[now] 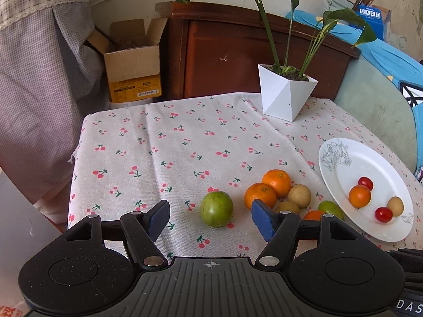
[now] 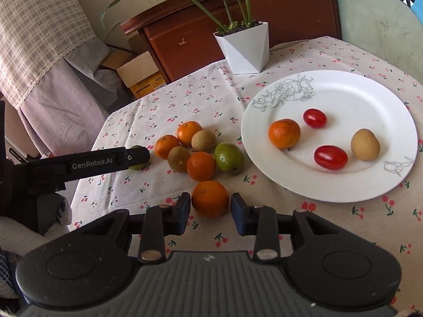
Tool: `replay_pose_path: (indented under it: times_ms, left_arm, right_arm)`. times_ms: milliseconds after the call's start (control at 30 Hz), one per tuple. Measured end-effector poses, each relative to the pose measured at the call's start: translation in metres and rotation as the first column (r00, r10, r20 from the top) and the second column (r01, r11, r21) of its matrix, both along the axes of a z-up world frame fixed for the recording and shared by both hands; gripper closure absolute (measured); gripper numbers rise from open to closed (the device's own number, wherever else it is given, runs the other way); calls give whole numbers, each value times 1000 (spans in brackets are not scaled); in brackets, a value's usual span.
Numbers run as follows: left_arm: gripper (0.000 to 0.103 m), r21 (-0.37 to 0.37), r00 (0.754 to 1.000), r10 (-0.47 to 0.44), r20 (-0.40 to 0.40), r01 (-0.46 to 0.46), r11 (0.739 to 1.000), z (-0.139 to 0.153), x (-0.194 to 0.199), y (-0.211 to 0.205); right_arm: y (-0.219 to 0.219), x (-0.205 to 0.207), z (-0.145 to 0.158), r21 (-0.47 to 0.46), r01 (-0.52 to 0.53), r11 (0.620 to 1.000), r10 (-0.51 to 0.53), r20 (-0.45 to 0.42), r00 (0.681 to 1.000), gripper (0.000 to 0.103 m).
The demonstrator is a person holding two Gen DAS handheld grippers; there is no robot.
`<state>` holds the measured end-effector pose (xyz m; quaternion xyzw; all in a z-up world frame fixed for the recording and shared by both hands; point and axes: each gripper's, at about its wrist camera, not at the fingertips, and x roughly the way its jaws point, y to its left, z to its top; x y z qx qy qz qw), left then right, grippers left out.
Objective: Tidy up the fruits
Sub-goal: 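Move both grippers back toward the remaining fruit, then grasp a green lime with the left gripper while the right grasps an orange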
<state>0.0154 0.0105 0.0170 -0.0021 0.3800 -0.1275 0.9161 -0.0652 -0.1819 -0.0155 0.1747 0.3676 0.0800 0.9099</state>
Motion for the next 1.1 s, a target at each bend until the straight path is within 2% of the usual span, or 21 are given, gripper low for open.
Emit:
replay_pose_path:
  times_ms: [300,500,567,733,900,1100]
  left_arm:
    - [38,22,1000,3,2,-4,1000,-9,3,-4]
    - [52,48,1000,-10,26,9,999,-12,2,-9]
    - [61,47,1000,-12,29,11,999,-13,2,-9]
    - [74,41,999,-26,34,25,999,-12,2,-10]
    - [77,46,999,-35,38,33,998,-13,-1,-14]
    - [77,8,999,-30,30,29,1000,-8,-3,-12]
  right_arm:
    - [7,2,0,-56,-16,998,17,15,1000,67]
    - [11,1,0,-93,-25,995,27,27,999,68]
    - [12,1,0,-103,-25,994,28,30,999,69]
    - [14,2,0,-123,-30,992,35,37,999,71]
    - [13,3,0,-113,-32,993,36,35,999,71]
    - [7,4,2,-64,-12,998,14,31,999,71]
